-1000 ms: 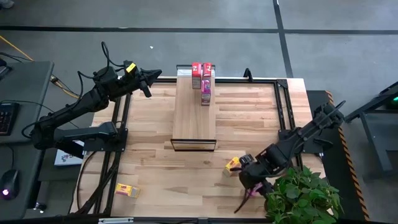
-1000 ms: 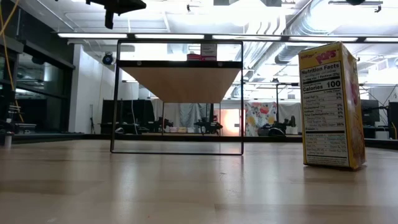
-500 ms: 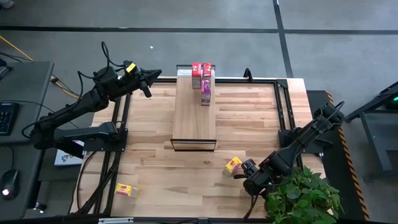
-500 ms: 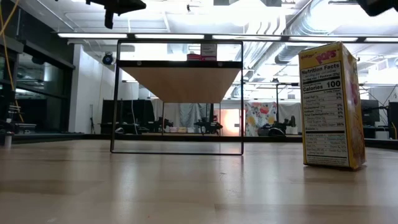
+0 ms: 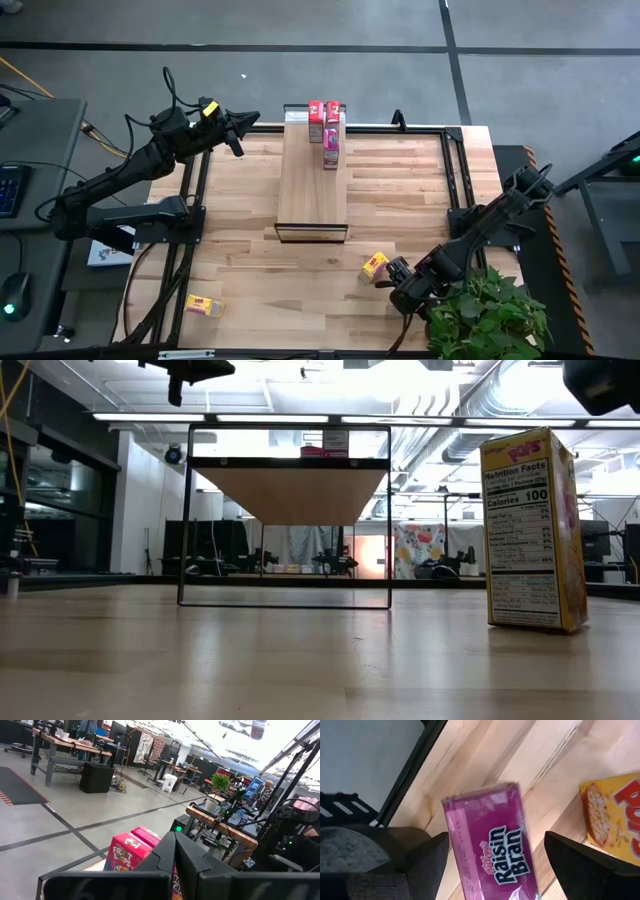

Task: Stack cereal on shelf
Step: Put the purple cereal box on the shelf aligned with the other purple cereal box

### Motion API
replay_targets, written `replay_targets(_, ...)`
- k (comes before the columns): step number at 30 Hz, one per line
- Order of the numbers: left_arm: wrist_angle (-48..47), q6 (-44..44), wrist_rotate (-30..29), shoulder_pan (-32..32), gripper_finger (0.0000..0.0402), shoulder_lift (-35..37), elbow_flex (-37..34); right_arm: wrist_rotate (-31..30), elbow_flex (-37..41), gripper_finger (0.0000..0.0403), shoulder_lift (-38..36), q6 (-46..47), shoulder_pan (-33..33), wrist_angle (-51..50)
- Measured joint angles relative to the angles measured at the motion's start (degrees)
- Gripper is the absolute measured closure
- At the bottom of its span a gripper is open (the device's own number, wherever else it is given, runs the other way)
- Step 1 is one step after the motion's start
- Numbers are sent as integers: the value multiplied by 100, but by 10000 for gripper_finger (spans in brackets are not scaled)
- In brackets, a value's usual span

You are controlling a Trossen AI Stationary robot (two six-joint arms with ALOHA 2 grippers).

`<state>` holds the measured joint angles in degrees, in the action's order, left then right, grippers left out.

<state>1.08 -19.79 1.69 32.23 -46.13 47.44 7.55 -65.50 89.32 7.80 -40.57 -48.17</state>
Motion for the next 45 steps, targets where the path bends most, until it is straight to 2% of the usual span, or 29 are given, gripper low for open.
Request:
replay_targets(7,0,8,0,0,401,0,0,-74,82,112,-2,-80,1,30)
replay_targets(19,-4,7,1,-1,401,1,0,-41,21,227,0,208,6,-50)
replay_targets(24,-4,6,2,-1,401,0,0,33,-507,250,-13,176,158,-150)
replay_targets(29,-4,6,2,-1,402,0,0,1,-1484,253,-61,-269,655,-187)
replay_targets(32,-4,4,2,-1,401,1,0,-433,-2030,253,-61,-630,988,-346)
replay_targets(40,-4,2,2,-2,401,0,0,-2443,-3241,253,-59,-610,2138,-3)
replay_targets(42,-4,2,2,-1,402,0,0,-2678,-3588,254,11,-471,2506,-43)
replay_targets(45,-2,2,4,0,401,1,0,-2661,-4230,254,324,-297,3005,-570)
